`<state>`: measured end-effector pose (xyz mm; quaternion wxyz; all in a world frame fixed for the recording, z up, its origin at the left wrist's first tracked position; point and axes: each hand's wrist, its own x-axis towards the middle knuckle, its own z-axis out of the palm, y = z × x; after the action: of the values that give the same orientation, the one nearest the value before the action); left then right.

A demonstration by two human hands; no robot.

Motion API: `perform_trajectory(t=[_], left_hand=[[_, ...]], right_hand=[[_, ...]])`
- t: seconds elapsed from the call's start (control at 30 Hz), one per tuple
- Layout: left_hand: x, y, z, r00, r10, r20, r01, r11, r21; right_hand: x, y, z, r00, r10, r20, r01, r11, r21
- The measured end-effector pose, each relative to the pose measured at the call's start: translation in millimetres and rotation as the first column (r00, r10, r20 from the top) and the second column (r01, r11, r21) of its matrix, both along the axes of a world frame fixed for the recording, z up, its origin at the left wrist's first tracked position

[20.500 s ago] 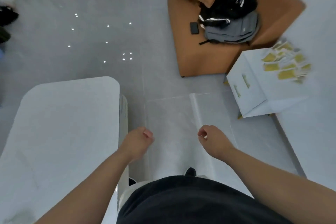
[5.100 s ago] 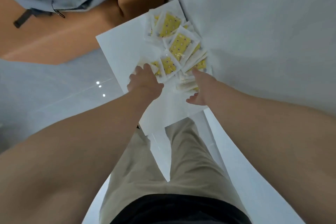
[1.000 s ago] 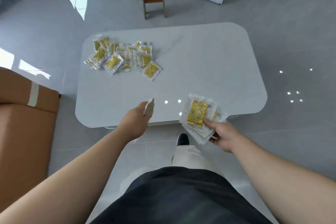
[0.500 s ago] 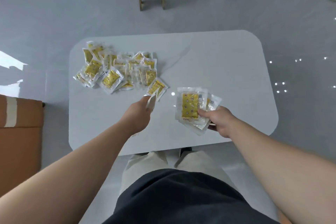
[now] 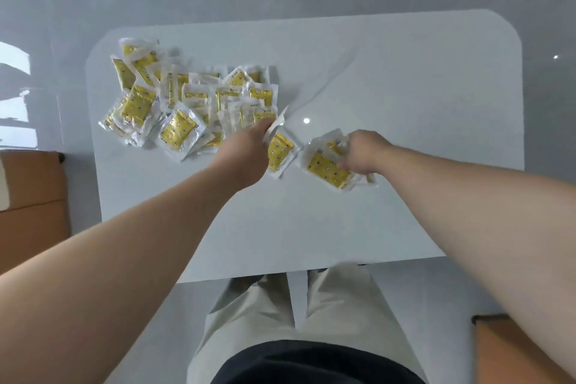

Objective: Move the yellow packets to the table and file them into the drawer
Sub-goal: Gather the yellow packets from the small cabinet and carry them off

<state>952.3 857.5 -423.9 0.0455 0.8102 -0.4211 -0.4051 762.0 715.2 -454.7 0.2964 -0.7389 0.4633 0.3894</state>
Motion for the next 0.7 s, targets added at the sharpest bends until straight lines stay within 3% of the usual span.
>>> perform_trajectory(t=[0.13, 0.23, 0.33, 0.47, 0.5, 0.6, 0.7], left_hand=[[-3.3, -54.2, -50.6, 0.958, -0.242, 0.154, 0.248, 0.969, -0.018], [-8.6, -95.4, -94.2, 0.886, -0.377, 0.27, 0.386, 0.922, 0.02], [-13.4, -128.9, -144.7, 0.757, -0.515, 0.403, 0.523, 0.846, 0.098], [-18.4, -160.6, -191.2, 0.617, -0.629, 0.473, 0.621, 0.758, 0.199], [-17.8, -163.4, -199.2, 0.626, -0.627, 0.463, 0.613, 0.763, 0.204], [-13.7, -162.7, -212.3, 0.785, -0.505, 0.359, 0.491, 0.86, 0.136], [-7.4, -163.6, -198.8, 0.9, -0.41, 0.148, 0.4, 0.912, 0.093]], right_hand=[[19.9, -23.6, -37.5, 0.979, 0.195, -0.052, -0.195, 0.981, 0.013], [22.3, -30.0, -60.9, 0.97, 0.241, -0.039, -0.24, 0.97, 0.021], [16.1, -34.1, -85.2, 0.961, 0.276, -0.019, -0.277, 0.961, -0.002], [13.7, -42.3, -111.6, 0.946, 0.325, -0.019, -0.325, 0.945, -0.019], [14.0, -44.3, -116.7, 0.944, 0.331, -0.013, -0.331, 0.943, -0.023], [17.9, -51.4, -127.1, 0.942, 0.335, 0.026, -0.333, 0.941, -0.056], [25.9, -60.2, -129.7, 0.942, 0.328, 0.071, -0.32, 0.942, -0.096]])
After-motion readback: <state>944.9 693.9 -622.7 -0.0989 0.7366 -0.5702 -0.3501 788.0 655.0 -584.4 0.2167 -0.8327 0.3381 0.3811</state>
